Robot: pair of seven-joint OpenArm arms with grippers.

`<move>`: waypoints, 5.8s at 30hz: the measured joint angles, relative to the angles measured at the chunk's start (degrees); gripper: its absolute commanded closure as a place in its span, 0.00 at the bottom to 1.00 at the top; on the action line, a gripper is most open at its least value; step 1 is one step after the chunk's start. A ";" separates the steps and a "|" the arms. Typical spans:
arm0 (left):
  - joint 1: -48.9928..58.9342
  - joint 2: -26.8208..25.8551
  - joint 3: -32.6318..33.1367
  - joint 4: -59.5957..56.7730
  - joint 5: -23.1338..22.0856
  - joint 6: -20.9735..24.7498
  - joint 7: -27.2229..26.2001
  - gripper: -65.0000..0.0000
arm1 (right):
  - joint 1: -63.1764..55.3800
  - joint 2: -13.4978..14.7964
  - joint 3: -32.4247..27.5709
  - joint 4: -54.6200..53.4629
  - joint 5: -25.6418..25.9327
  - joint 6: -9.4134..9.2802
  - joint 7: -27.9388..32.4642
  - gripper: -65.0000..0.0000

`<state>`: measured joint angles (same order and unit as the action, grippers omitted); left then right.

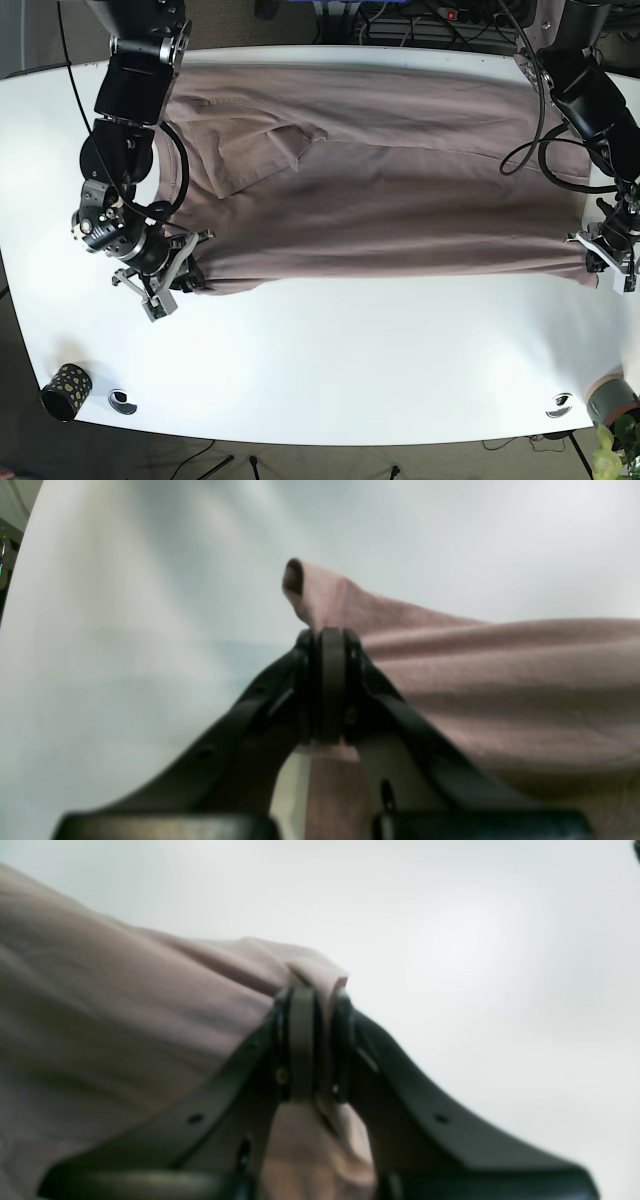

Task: Fold the T-shirt properly
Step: 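Fold the grasped side edge over onto the collar side with both grippers, then press and smooth the folded strip with the right gripper along its length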

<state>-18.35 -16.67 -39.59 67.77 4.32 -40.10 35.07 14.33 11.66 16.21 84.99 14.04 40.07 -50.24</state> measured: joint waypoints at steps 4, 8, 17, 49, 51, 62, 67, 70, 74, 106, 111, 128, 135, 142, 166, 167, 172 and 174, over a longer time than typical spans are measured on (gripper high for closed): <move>2.97 0.04 -0.07 2.32 0.13 -0.02 0.09 1.00 | -4.13 -0.09 -0.07 5.95 -0.20 0.00 -1.46 0.92; 6.10 1.01 -0.22 5.29 0.50 0.07 0.07 1.00 | -8.98 -0.42 -0.04 11.21 -0.17 0.02 -3.02 0.92; 12.13 1.33 -0.02 8.37 0.22 -0.02 0.09 1.00 | -15.34 -1.09 0.09 16.17 -0.20 0.02 -4.17 0.92; 22.45 1.84 -4.26 19.87 -0.46 -0.48 9.99 0.96 | -27.91 -3.56 10.80 25.92 5.51 0.04 -14.10 0.91; 23.54 1.77 -4.07 19.93 -0.59 -0.48 9.86 0.83 | -28.41 -3.58 10.78 25.90 5.49 0.02 -14.05 0.82; 25.75 1.42 -1.40 20.13 -0.26 -0.28 9.92 0.53 | -28.92 -3.58 10.69 25.92 5.31 -0.02 -14.47 0.28; 24.28 1.53 -1.38 20.31 -0.07 -0.28 9.99 0.53 | -23.82 -5.14 10.73 24.20 5.29 -0.04 -14.47 0.28; 22.91 1.53 -1.38 20.41 -0.33 -0.26 9.77 0.53 | -20.04 -5.79 10.43 20.63 5.75 0.07 -14.38 0.28; 22.88 1.38 -1.40 20.59 -0.42 -0.26 9.53 0.53 | -14.34 -6.25 10.49 13.57 5.29 -0.09 -16.72 0.28; 24.22 2.82 1.25 15.82 -1.36 -0.02 7.93 0.53 | -3.39 -12.76 10.58 -3.76 6.51 -0.44 -17.99 1.00; 24.22 2.82 1.25 15.78 -1.38 0.00 7.67 0.53 | -5.62 -12.50 10.73 2.84 11.56 -0.42 -18.01 1.00; 24.22 2.82 1.25 15.67 -1.49 0.13 7.56 0.53 | -19.41 -11.52 10.93 23.43 13.38 -0.37 -22.91 1.00; 24.22 2.82 1.27 15.67 -1.40 0.13 7.52 0.53 | -24.61 -11.54 11.96 23.50 13.18 -0.37 -23.04 0.94; 24.15 2.82 1.27 15.67 -1.31 0.15 7.54 0.53 | -25.18 -9.81 19.63 23.39 12.26 -0.44 -22.95 0.28; 26.25 2.64 1.38 21.84 -8.48 -0.02 13.97 0.53 | -29.09 -8.85 -1.03 23.91 9.33 -0.37 -18.88 0.54; 26.73 2.47 1.42 21.05 -8.50 0.00 13.94 0.53 | -29.00 -8.92 -1.20 22.64 8.55 -0.35 -18.73 0.54; 27.02 1.33 1.16 17.33 -9.75 0.00 13.14 0.53 | -27.56 -8.24 -1.05 16.90 6.19 0.17 -14.62 0.54; 26.27 1.05 1.14 15.98 -9.79 0.00 12.98 0.53 | -26.12 -7.96 -1.07 14.84 5.99 0.24 -11.96 0.54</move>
<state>7.92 -15.62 -38.46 83.74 -5.48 -40.10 48.05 -11.79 3.70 15.14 99.83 20.03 40.32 -62.19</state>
